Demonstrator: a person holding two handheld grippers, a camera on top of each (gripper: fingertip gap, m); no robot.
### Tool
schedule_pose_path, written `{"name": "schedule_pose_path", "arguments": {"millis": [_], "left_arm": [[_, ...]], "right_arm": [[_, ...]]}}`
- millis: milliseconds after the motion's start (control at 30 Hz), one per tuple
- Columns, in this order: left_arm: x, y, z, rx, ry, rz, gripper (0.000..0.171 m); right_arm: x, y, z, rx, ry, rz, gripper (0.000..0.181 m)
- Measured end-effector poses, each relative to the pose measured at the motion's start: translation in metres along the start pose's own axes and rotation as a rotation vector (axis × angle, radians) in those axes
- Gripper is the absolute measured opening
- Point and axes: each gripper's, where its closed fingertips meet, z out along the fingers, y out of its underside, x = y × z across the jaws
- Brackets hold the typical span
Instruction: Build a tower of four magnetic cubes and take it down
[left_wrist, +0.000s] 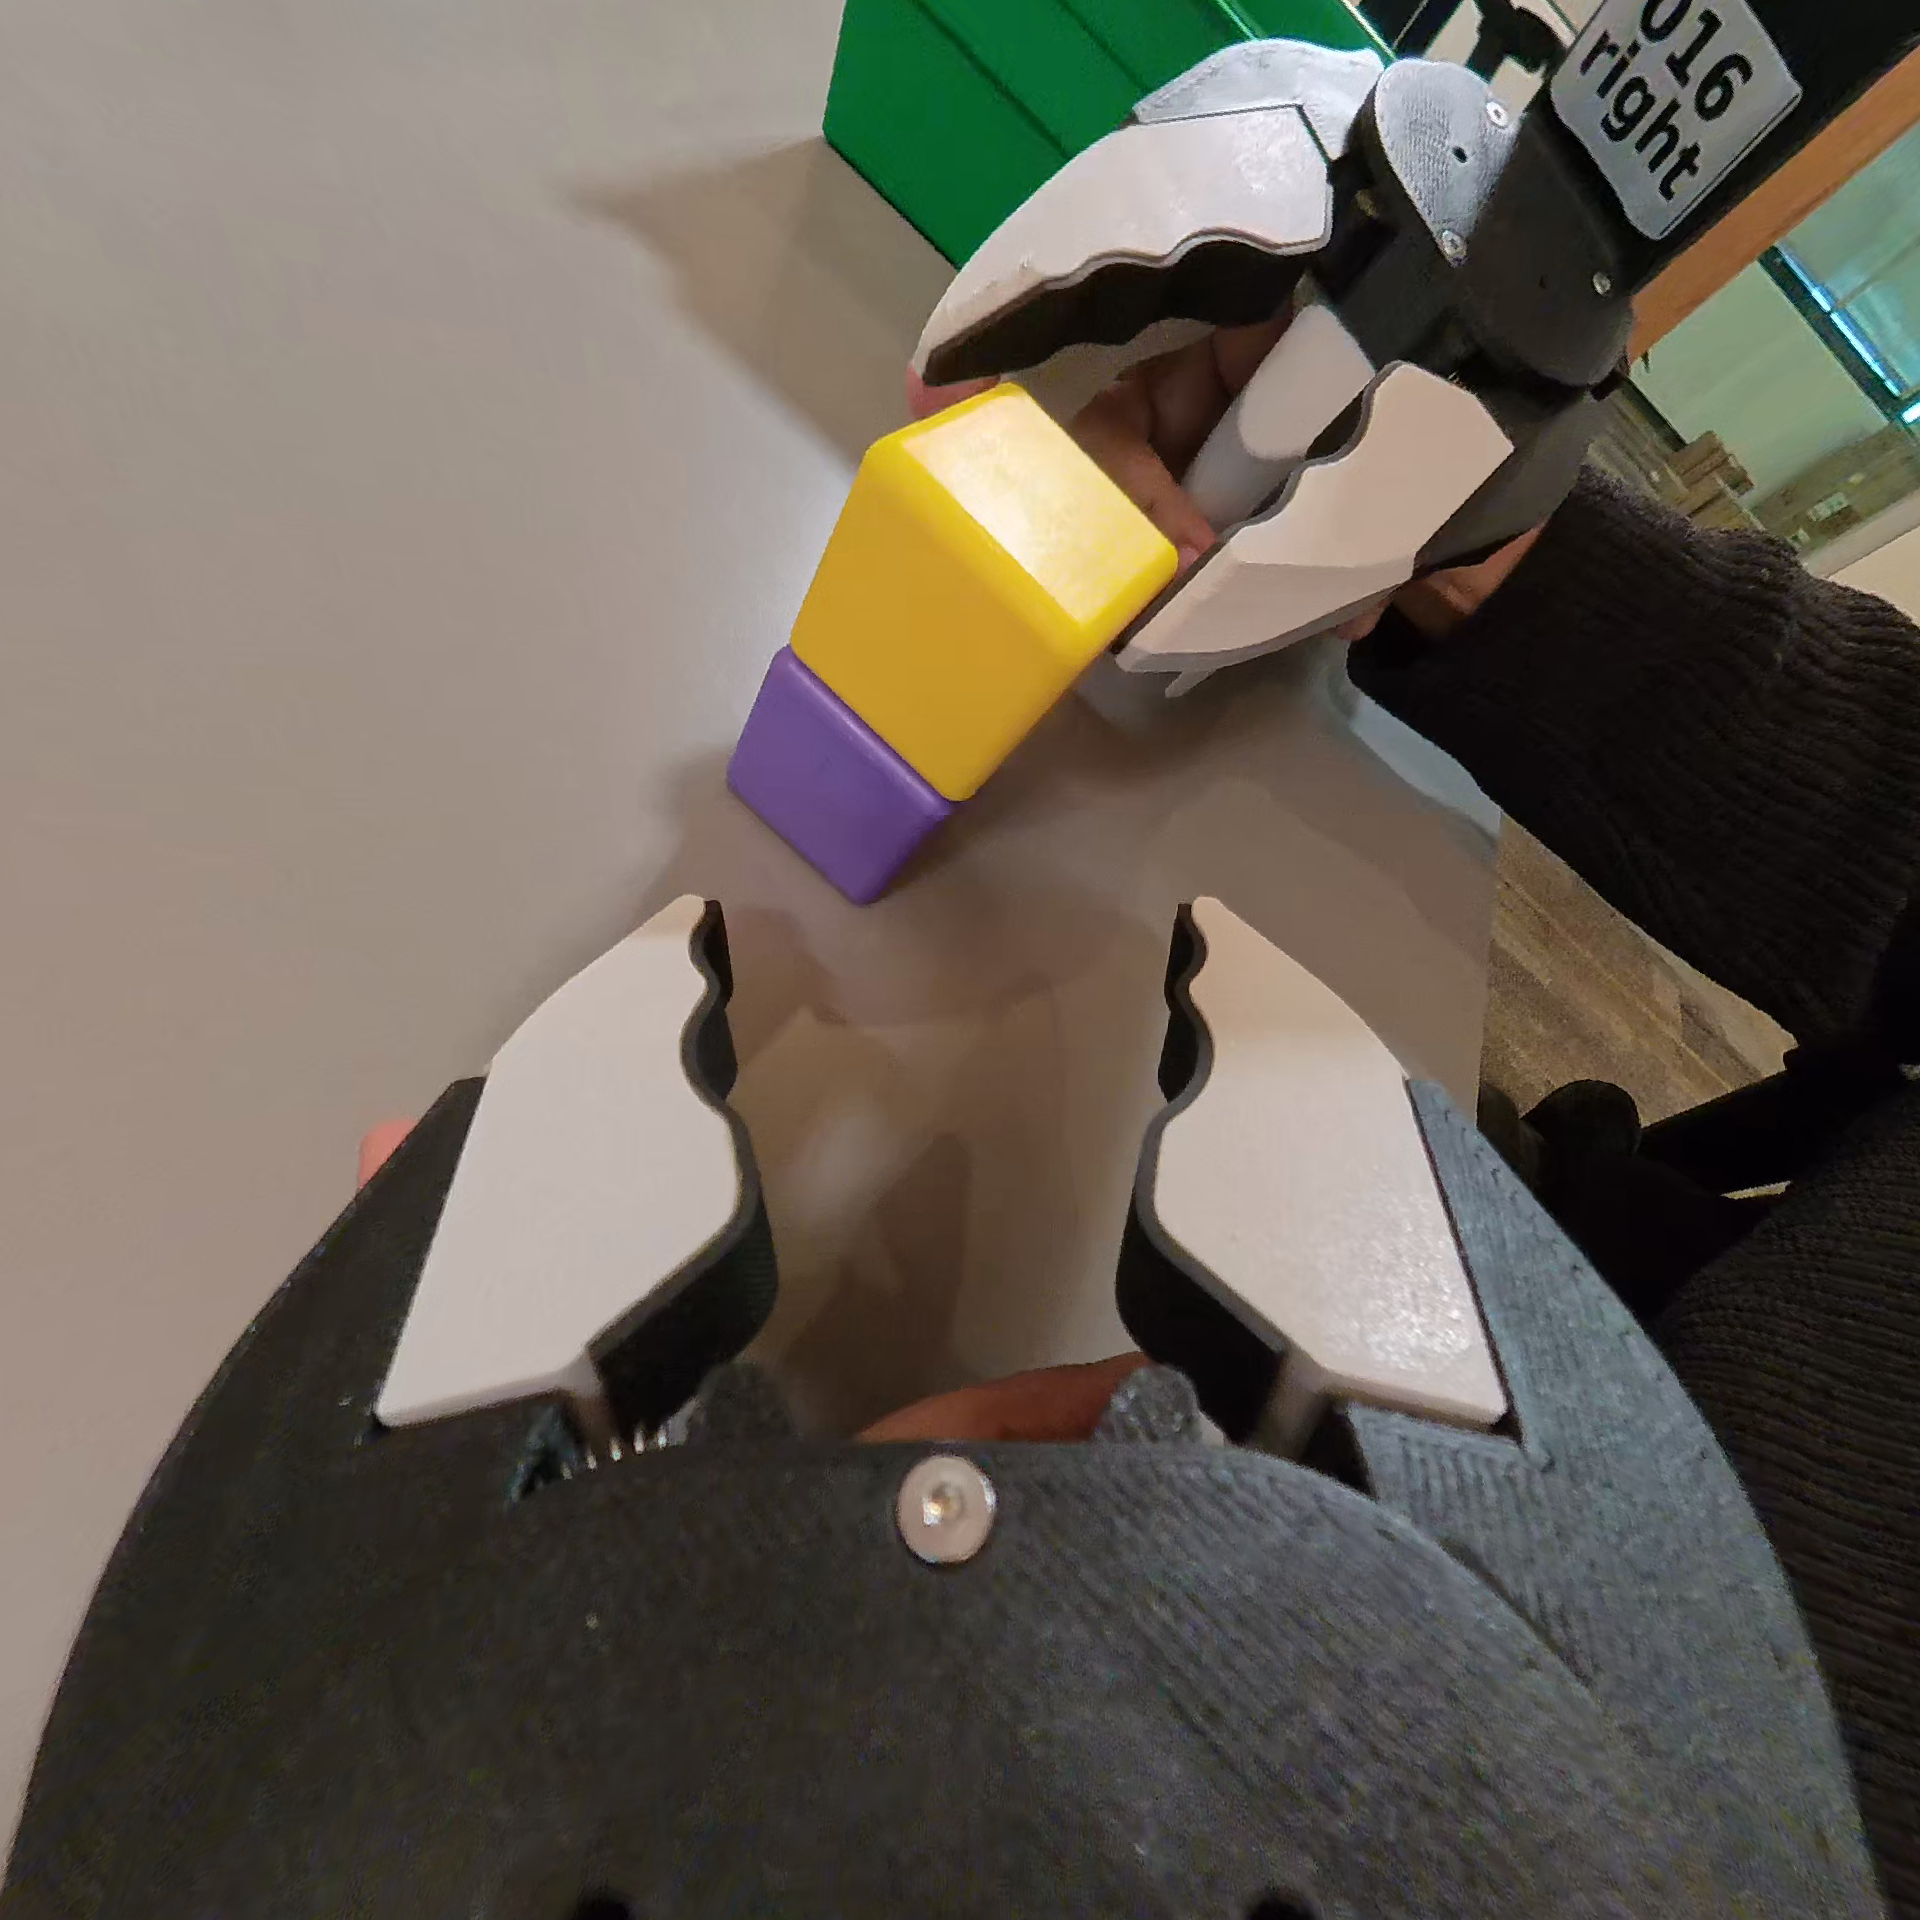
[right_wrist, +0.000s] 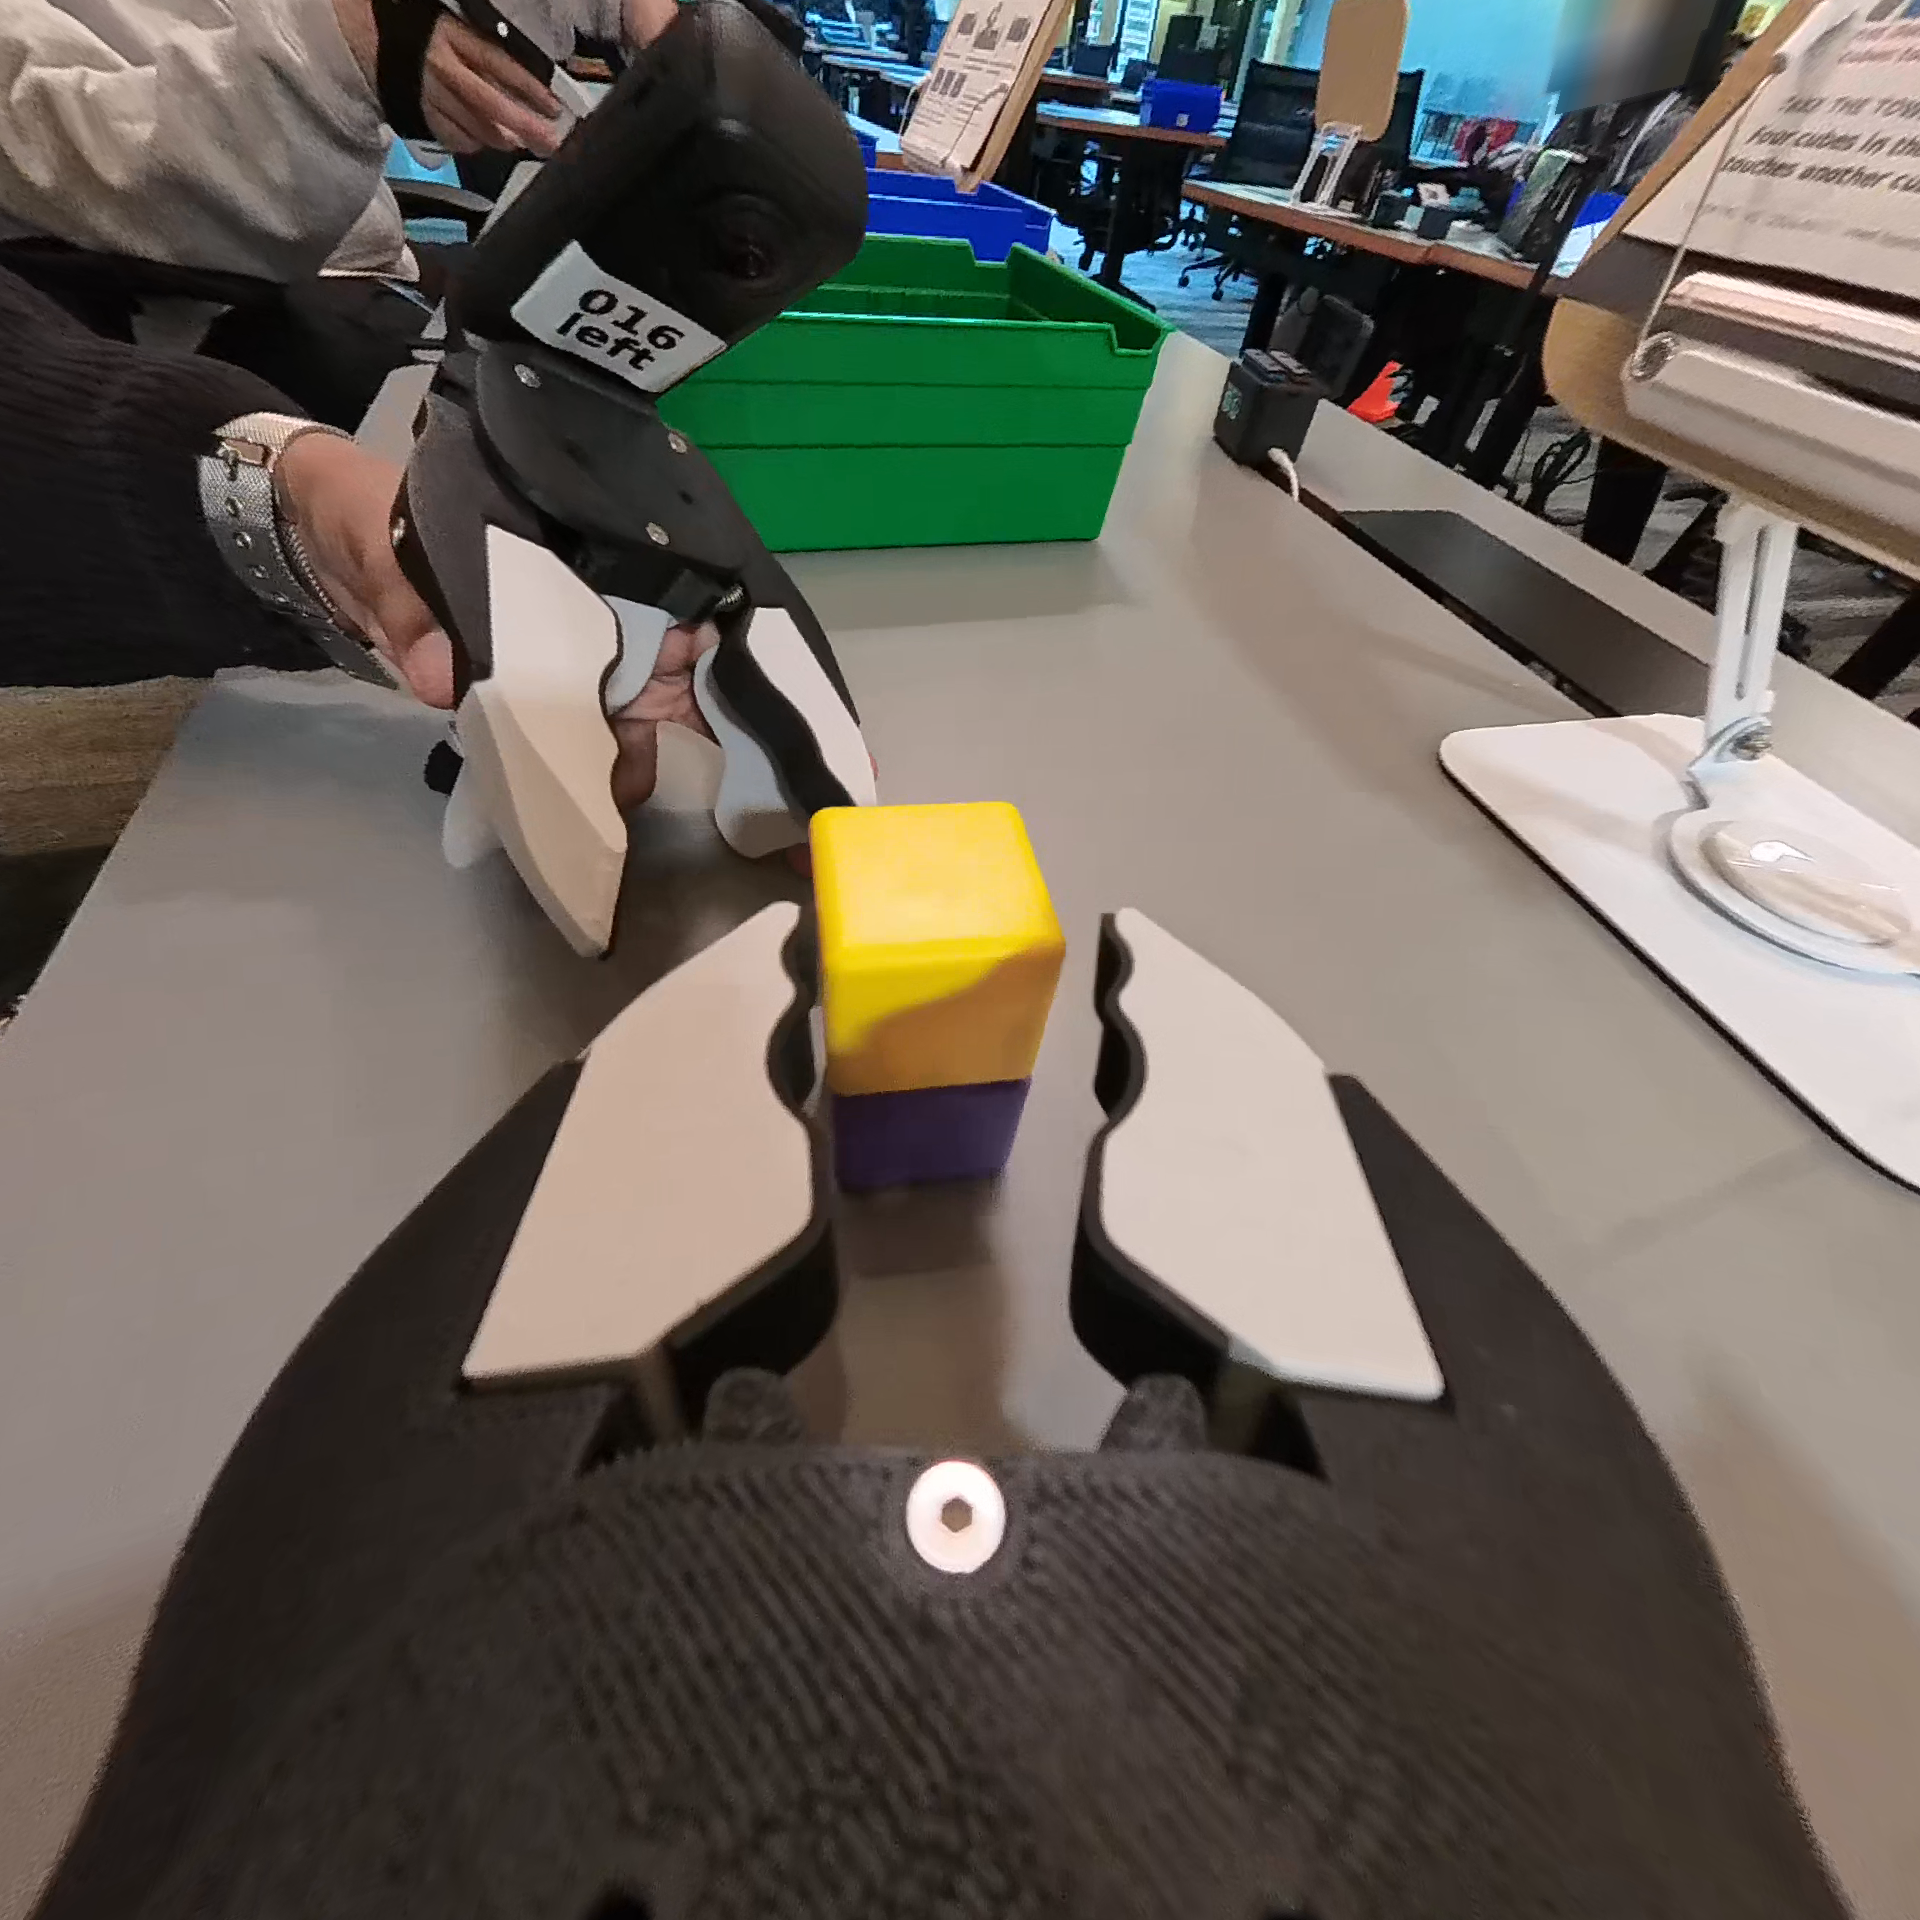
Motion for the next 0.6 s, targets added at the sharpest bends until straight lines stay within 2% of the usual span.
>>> {"name": "schedule_pose_path", "arguments": {"millis": [100, 200, 300, 400, 500, 600], "left_arm": [[0.000, 0.000, 0.000, -0.004, -0.003, 0.005, 0.082], [0.000, 0.000, 0.000, -0.003, -0.013, 0.012, 0.082], [-0.001, 0.000, -0.001, -0.004, -0.039, 0.049, 0.082], [0.002, 0.001, 0.000, -0.016, -0.039, 0.085, 0.082], [0.004, 0.004, 0.003, -0.041, -0.037, 0.099, 0.082], [0.005, 0.006, 0.004, -0.053, -0.028, 0.095, 0.082]], "right_arm": [[0.002, -0.003, -0.002, 0.006, 0.015, 0.073, 0.079], [0.005, -0.023, -0.008, 0.071, 0.036, 0.202, 0.093], [0.012, -0.049, -0.023, 0.225, 0.134, 0.348, 0.088], [0.020, -0.049, -0.041, 0.302, 0.304, 0.456, 0.073], [0.022, -0.029, -0.052, 0.252, 0.498, 0.527, 0.058], [0.012, -0.008, -0.045, 0.100, 0.591, 0.425, 0.040]]}}
